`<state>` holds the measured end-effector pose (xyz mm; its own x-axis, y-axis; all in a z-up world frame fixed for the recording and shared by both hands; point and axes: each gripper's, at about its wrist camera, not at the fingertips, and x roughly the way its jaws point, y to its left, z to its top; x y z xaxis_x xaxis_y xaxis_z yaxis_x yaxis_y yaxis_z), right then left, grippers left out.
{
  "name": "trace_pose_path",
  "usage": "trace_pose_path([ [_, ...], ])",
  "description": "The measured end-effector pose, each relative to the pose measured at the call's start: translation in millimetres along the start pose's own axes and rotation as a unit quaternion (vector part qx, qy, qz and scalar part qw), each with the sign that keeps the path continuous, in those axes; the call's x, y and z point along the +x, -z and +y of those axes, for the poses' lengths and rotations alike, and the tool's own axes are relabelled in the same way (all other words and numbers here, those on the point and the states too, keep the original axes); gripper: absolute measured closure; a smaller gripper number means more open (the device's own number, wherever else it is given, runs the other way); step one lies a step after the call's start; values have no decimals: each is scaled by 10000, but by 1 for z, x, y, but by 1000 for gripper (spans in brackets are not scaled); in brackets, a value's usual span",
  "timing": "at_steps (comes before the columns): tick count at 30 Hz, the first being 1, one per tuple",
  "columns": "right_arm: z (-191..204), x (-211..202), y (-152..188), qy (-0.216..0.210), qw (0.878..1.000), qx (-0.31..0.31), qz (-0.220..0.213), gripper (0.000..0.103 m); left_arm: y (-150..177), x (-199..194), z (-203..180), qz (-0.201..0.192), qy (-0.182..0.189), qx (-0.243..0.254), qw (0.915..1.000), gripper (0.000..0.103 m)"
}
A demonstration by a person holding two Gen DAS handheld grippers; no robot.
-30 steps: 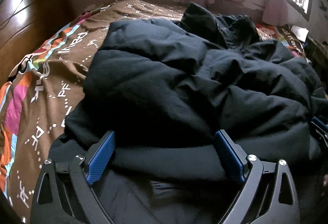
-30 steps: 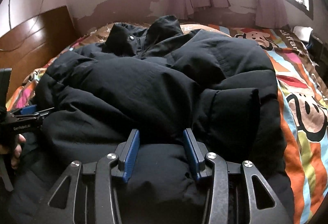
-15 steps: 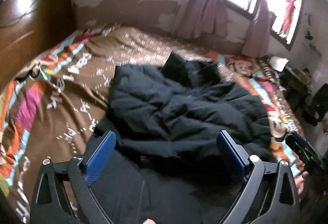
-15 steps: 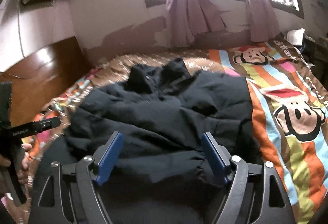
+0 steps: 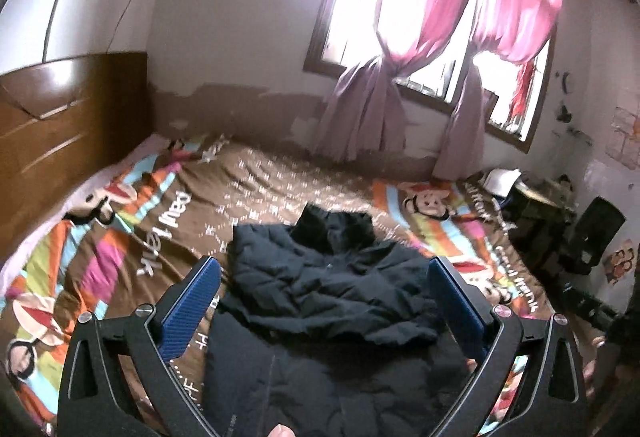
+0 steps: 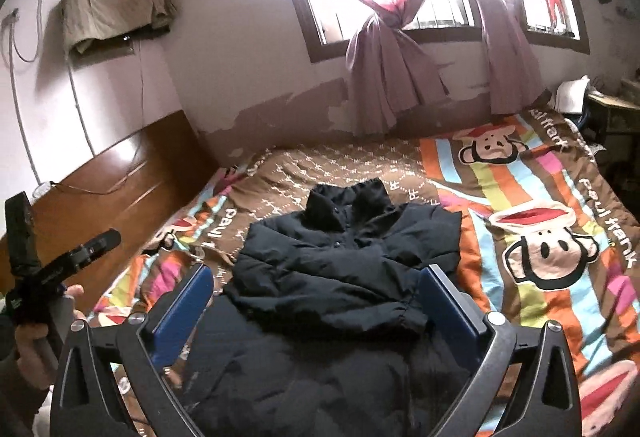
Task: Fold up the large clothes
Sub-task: 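Move both tools toward the jacket's collar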
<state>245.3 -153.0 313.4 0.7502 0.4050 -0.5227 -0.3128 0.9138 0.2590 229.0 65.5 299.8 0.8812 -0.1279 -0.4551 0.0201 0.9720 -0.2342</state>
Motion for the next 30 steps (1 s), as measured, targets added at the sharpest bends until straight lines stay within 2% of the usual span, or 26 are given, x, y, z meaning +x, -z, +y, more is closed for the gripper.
trace_pose_path([
  [4, 15, -28, -16, -59, 9997, 107, 206, 0, -27, -38, -5, -106, -10, 52, 9999, 2],
  [9, 35, -54, -36, 95, 9994, 67, 325, 0, -45, -75, -5, -290, -52, 121, 9995, 2],
  [13, 53, -68, -47, 181, 9992, -151, 318, 0, -47, -85, -5, -329, -44, 128, 9994, 2],
  [15, 60, -67, -52, 155, 9991, -151, 370, 0, -50, -81, -2, -180, -17, 76, 9998, 2],
  [20, 56, -33, -74, 138, 9982, -24, 590, 0, -61, -45, 13, 11, -162, -88, 9998, 2],
  [24, 42, 9, -87, 369, 9969, -48, 697, 0, -71, 8, 28, 301, -326, -193, 9988, 2],
  [30, 3, 90, -98, 502, 9964, -141, 668, 0, -59, 104, 54, 596, -635, -198, 9960, 2],
])
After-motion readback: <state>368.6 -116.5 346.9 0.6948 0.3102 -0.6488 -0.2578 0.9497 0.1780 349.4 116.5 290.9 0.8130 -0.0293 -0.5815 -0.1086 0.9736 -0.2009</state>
